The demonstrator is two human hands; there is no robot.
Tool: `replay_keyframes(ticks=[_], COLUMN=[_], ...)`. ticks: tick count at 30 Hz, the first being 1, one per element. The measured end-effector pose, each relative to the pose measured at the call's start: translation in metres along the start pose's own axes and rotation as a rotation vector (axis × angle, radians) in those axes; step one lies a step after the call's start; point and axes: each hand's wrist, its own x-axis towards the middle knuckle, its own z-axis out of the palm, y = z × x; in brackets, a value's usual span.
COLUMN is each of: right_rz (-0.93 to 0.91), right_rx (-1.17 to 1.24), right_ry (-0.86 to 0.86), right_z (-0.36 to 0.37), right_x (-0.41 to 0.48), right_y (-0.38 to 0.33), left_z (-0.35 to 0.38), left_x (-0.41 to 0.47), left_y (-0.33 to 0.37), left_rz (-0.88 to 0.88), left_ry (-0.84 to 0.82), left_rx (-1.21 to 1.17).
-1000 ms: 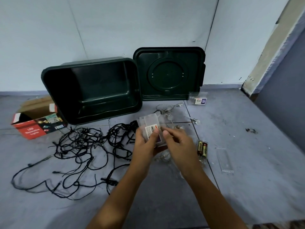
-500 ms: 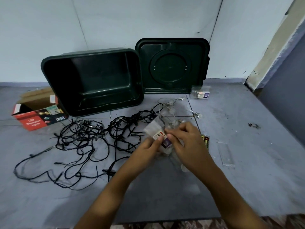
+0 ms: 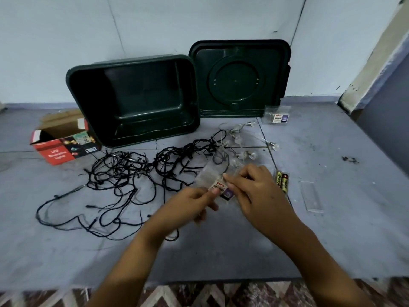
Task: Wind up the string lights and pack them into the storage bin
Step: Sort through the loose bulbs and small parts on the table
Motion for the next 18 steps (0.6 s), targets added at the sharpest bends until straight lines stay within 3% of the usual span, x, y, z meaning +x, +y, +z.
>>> replay_keyframes(ticks=[3,5,7,11,18], right_rz=[-0.083,-0.127,-0.146,-0.126,0.031], right_rx=[-0.094,-0.144,-0.173,-0.187,0.157], right_ry=[-0.012,-0.054,-0.107,-0.166,-0.027], right_z=[-0.006,-0.004,0.003,0.016,0.014], right_x=[-0.011,-0.025,-0.04,-0.055,-0.061], right_y=[-0.003,-0.003,-0.002,0.0,-0.002], left_z=[-0.031,-0.04,-0.035,-0.009,0.007], left_x=[-0.012,-0.016,-0.016,-0.011,-0.011], left_y=[-0.002,-0.007,-0.01,-0.015,-0.024], left_rz=[-0.023,-0.005,0.036,0.051,0.073], left_ry=[-0.029,0.077,0.155,0.133,0.19], left_rx=[0.05,0.062,0.007,-0.069,-0.158])
